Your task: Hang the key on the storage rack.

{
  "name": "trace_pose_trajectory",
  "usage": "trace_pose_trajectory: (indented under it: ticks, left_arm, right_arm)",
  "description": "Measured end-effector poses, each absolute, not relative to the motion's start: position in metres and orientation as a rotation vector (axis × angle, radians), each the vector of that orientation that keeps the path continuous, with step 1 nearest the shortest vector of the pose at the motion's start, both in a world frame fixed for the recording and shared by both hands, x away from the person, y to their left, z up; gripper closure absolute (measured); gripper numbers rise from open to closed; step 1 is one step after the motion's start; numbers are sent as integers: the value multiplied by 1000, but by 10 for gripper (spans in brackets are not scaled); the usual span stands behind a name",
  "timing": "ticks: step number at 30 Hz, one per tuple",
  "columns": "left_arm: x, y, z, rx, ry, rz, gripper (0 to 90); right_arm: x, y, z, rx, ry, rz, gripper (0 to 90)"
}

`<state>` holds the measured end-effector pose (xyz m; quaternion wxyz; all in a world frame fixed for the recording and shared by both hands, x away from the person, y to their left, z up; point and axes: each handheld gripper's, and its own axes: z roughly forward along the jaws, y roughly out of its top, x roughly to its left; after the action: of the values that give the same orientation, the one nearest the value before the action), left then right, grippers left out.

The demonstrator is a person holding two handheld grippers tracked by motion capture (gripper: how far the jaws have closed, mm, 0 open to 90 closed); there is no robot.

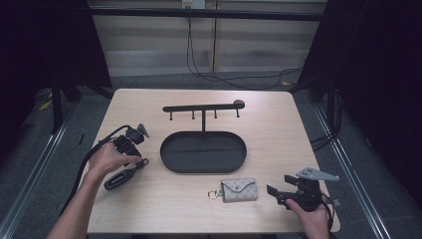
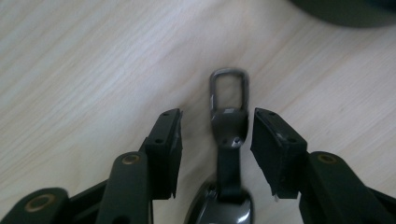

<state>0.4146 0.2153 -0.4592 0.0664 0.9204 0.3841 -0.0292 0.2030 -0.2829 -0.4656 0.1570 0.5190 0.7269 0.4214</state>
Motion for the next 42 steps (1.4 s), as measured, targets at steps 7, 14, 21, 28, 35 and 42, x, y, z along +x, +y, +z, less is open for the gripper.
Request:
trace_pose_trajectory:
  ticks: [7,14,21,28,35,42]
  left_arm:
    - [413,211,-466,2826,1137,-71,599]
    - [409,205,-466,2858,1125,25,652]
    - [412,202,-466,2865,1157,-17,701]
    - [414,199,-466,2869,1220,-39,708]
    - [415,200,-466,2867,1248,-101,709]
    - [413,205,-463,2859,1234,-131,709]
  right_arm:
    - [203,-283,-466,1486,2080,1206,162]
    - [203,-282,-466,1485,2088,1200,162]
    - [204,-282,-467,1488,2097,1189,162]
    - [204,-282,-467,1488,2104,1187,164]
    - [205,-281,-468,1493,2113,1178,169]
    - [206,-282,-468,1508,2103,1185,169]
